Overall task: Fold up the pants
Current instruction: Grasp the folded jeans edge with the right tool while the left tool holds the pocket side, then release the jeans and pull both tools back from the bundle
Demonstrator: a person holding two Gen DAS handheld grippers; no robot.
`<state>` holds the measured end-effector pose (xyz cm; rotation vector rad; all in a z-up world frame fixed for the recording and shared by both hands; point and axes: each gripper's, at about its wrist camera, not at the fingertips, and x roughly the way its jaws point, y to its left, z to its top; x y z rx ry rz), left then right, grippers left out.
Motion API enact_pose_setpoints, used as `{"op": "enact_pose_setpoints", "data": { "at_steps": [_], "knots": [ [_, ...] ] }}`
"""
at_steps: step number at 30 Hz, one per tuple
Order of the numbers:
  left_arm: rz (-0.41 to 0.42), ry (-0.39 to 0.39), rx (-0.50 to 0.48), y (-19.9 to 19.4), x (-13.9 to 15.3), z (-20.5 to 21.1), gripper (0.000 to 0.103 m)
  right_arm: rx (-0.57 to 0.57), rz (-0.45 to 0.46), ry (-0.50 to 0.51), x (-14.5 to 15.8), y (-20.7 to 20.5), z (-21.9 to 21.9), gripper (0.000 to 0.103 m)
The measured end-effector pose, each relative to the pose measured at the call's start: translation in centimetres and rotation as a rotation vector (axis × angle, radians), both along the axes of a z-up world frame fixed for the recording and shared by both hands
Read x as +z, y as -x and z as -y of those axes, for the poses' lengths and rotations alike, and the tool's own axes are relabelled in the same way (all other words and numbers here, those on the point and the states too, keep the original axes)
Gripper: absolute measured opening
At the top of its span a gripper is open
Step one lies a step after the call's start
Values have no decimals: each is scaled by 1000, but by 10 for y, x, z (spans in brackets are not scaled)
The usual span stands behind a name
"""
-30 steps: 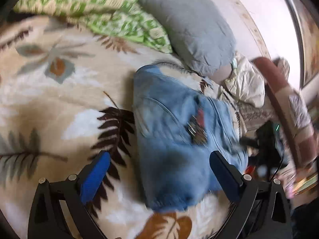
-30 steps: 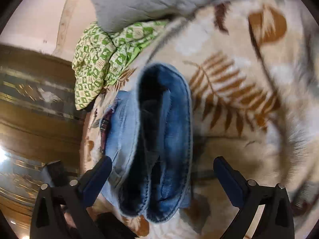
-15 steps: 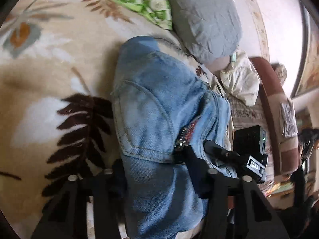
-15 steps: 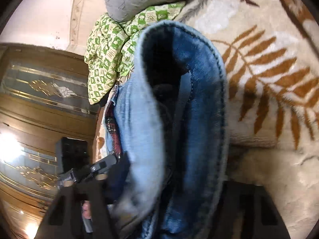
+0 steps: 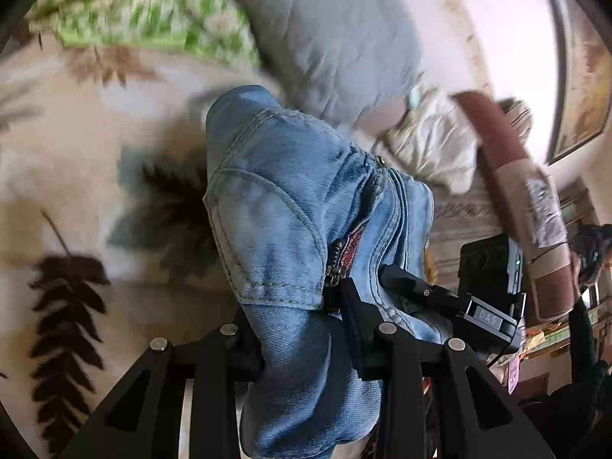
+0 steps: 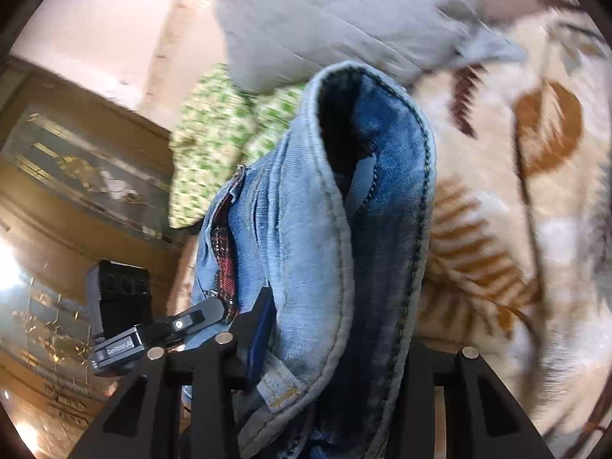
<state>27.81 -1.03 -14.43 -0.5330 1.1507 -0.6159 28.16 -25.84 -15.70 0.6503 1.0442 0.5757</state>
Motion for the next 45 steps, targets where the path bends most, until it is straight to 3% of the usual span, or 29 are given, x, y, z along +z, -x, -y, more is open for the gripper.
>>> {"op": "enact_pose_setpoints", "data": {
  "at_steps": [2,5,7,10,14,16,18,20,22,25,30,34,39,45],
  "knots": [
    [-54,-48,-11,-1,-25,6,37,6,-60,18,-27,0,2,43],
    [-68,-60,8,2,-47,2,53,-6,-94,1,-58,5,2,50],
    [-80,-33,37,1,-47,-7,69,-32,-119,-46,-65,5,8,69],
    [-54,-60,76,11,-36,-18,92,-29,-126,-27,-55,10,8,77],
    [51,-78,116,35,-14,-37,97,-14,-43,37,-27,34,23,84],
    [122,-139,125,51,-2,-39,103,-16,23,113,-9,50,25,98],
    [180,-221,123,64,8,-36,103,-27,97,218,8,69,21,100],
    [244,-350,127,80,16,-31,103,-38,150,289,19,80,15,101],
    [314,-512,141,97,24,-23,103,-75,170,364,29,101,26,101],
    [382,-672,172,122,35,-20,103,-174,179,507,45,125,29,101],
    [476,-675,181,154,72,-3,103,-251,203,613,76,148,16,101],
    [559,-694,238,176,110,8,103,-305,285,699,120,170,7,101],
    [615,-678,257,206,145,18,103,-341,361,722,161,202,0,102],
    [622,-651,276,240,150,22,103,-391,367,727,166,245,-4,102]
  ]
}}
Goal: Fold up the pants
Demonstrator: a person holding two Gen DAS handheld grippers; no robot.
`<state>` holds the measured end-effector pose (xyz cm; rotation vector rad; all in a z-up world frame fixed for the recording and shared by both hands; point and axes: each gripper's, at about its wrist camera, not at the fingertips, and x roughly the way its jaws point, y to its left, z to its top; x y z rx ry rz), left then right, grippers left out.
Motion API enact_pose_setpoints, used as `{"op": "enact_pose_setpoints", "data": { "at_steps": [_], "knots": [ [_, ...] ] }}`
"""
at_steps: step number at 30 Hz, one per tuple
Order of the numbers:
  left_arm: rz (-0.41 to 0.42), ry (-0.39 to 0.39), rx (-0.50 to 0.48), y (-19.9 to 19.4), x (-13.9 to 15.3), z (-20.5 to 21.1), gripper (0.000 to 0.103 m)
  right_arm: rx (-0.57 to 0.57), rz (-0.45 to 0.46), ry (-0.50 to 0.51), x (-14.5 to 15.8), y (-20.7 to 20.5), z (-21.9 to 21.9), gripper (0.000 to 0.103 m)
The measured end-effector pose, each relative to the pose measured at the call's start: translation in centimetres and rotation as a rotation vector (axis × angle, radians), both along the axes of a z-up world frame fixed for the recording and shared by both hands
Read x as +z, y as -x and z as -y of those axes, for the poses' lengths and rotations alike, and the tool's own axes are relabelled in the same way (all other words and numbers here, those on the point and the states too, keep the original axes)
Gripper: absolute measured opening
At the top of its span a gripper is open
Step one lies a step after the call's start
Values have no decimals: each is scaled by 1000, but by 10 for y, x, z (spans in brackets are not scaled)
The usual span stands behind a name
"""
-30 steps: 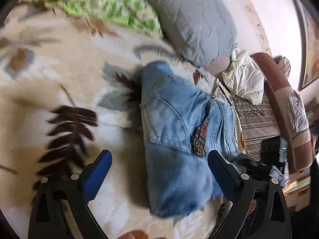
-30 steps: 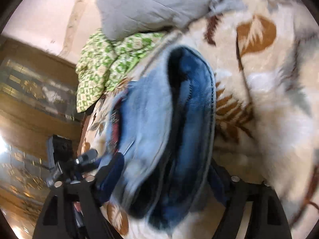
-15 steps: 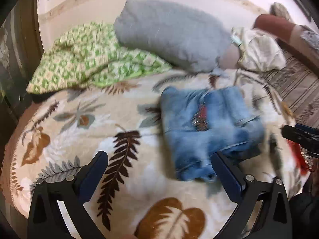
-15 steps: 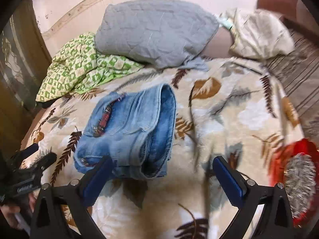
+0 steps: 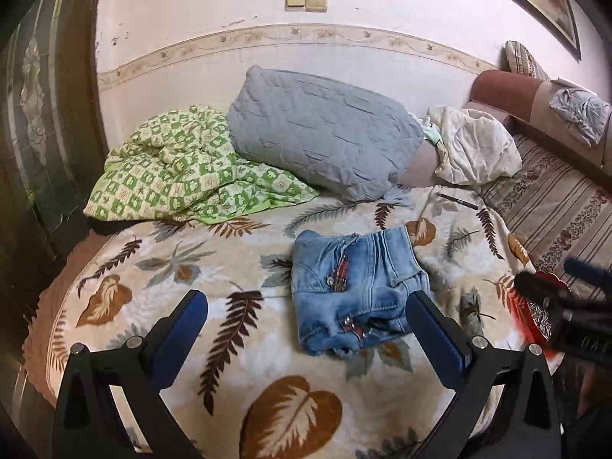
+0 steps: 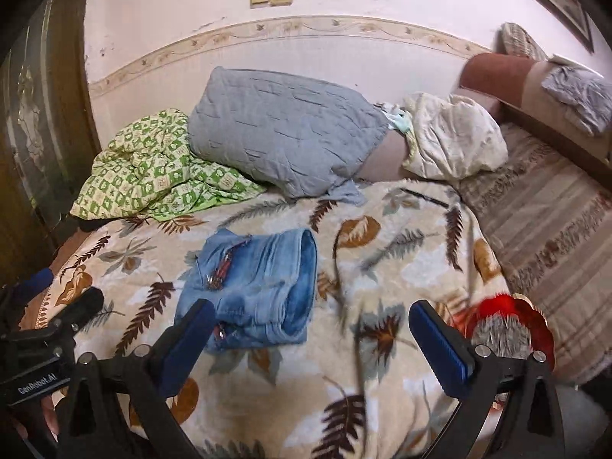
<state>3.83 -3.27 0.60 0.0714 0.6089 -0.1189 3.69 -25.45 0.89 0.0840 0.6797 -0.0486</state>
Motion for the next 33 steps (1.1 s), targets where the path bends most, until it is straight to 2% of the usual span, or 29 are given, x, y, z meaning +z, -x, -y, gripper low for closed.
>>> {"op": "enact_pose_setpoints", "data": {
  "at_steps": [5,9,13,21,33],
  "knots": [
    [-23,-22,20,15,-13,2,103,-3,-56,-44,-32,15,-5,102],
    [-43,-31,48,19,-20,-5,103,5,-88,-22,-48,18,-13,102],
    [-61,-15,60,19,-23,-10,103,1,-70,25,-46,18,-19,102],
    [-47,-39,54,19,-18,-10,103,-6,-29,23,-41,21,-17,102],
    [-47,0,64,17,-15,-21,103,5,-51,25,-43,16,-14,103]
  ]
}}
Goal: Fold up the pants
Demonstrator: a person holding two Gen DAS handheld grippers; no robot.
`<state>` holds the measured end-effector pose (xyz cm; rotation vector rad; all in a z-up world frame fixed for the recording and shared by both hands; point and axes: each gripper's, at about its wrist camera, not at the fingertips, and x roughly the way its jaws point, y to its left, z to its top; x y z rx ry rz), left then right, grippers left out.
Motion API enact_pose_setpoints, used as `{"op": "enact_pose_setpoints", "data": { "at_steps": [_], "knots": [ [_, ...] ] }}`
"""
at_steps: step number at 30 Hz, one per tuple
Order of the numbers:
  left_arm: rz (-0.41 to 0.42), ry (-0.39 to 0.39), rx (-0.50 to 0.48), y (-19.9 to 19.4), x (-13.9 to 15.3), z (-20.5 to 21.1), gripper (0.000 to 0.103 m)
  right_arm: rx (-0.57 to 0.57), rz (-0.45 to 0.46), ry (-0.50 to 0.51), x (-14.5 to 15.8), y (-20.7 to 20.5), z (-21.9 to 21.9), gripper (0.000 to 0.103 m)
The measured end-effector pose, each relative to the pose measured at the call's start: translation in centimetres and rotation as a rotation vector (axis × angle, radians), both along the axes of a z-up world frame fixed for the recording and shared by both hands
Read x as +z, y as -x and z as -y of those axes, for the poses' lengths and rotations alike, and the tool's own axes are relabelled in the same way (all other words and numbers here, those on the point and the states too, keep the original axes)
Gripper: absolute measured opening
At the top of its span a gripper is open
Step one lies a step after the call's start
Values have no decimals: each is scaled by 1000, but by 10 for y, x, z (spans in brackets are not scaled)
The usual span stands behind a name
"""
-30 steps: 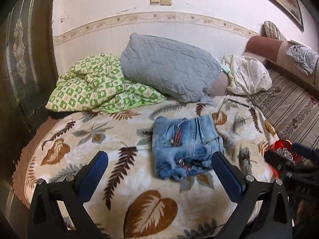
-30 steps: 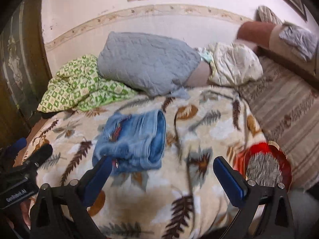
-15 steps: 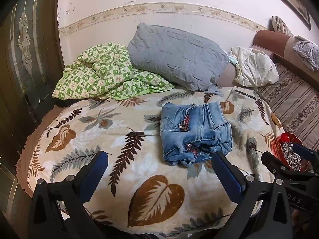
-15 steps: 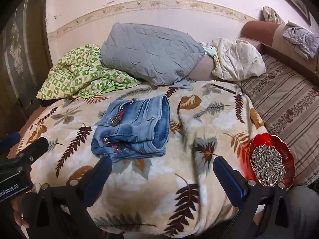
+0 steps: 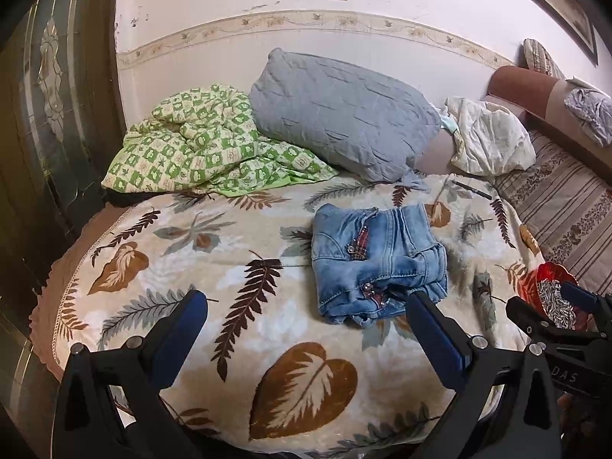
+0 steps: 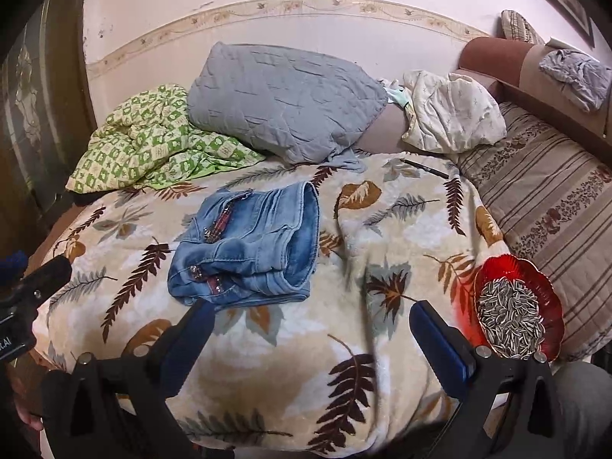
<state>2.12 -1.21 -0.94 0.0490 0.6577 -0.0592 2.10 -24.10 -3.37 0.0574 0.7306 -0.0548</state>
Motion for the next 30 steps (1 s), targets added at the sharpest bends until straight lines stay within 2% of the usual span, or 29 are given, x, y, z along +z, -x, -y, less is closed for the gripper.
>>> {"op": "enact_pose_setpoints", "data": {
  "at_steps": [30],
  "knots": [
    [0,-5,-9,4,2,0,103,1,-2,-9,1,3,-2,103]
  ]
}}
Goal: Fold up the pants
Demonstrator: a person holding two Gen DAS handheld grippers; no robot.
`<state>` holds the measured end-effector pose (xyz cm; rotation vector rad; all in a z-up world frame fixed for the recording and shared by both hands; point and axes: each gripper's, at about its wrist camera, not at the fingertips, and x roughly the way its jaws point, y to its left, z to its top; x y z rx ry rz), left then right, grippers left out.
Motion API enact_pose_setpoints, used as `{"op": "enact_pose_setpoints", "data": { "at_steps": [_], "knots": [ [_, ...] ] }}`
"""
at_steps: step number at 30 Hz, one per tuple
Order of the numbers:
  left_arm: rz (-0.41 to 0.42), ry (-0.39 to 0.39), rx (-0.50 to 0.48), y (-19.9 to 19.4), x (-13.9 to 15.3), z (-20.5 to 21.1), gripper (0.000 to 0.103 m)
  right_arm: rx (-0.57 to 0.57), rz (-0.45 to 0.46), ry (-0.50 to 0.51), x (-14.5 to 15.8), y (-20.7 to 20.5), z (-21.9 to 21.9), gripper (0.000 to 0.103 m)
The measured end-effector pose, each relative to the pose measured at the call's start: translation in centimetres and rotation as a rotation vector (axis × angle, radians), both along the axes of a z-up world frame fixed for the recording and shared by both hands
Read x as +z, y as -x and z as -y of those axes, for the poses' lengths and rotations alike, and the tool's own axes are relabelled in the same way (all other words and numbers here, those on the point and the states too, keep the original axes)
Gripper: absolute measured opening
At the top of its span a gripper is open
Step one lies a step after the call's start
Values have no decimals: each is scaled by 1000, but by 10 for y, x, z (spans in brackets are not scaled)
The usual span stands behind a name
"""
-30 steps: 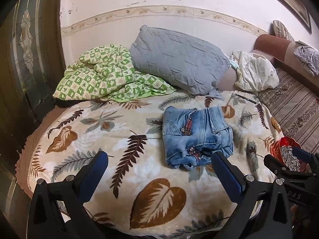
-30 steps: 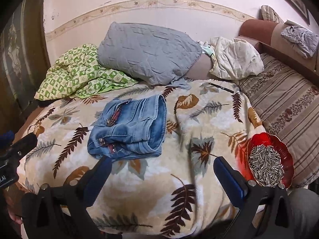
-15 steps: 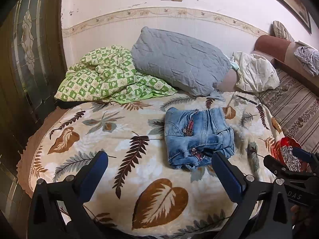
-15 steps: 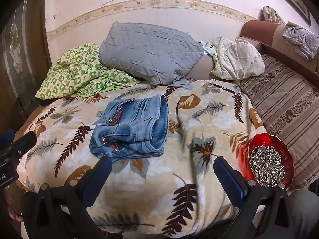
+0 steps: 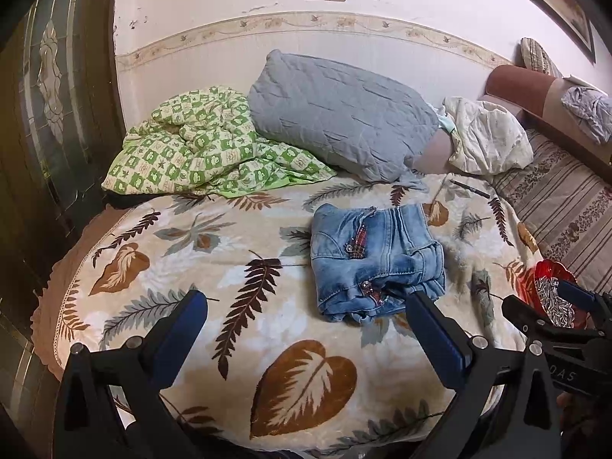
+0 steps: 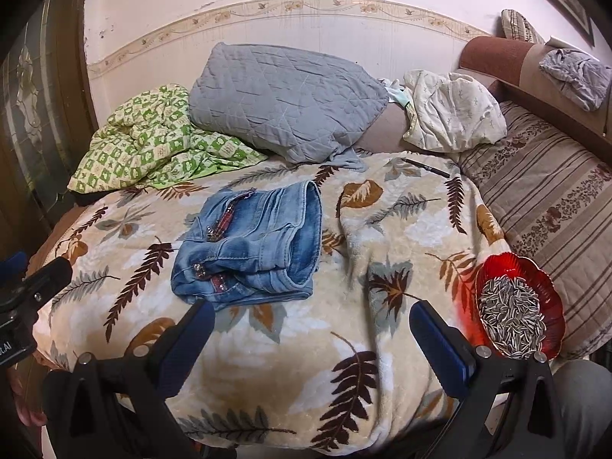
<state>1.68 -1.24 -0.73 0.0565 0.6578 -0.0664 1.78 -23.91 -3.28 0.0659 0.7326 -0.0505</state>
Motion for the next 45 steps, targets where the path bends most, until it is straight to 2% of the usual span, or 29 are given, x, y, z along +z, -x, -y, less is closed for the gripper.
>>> {"op": "enact_pose_setpoints", "data": {
  "at_steps": [45],
  "knots": [
    [4,-4,6,0,1,-2,103,-9,-8,-6,-3,1,-1,103]
  ]
}}
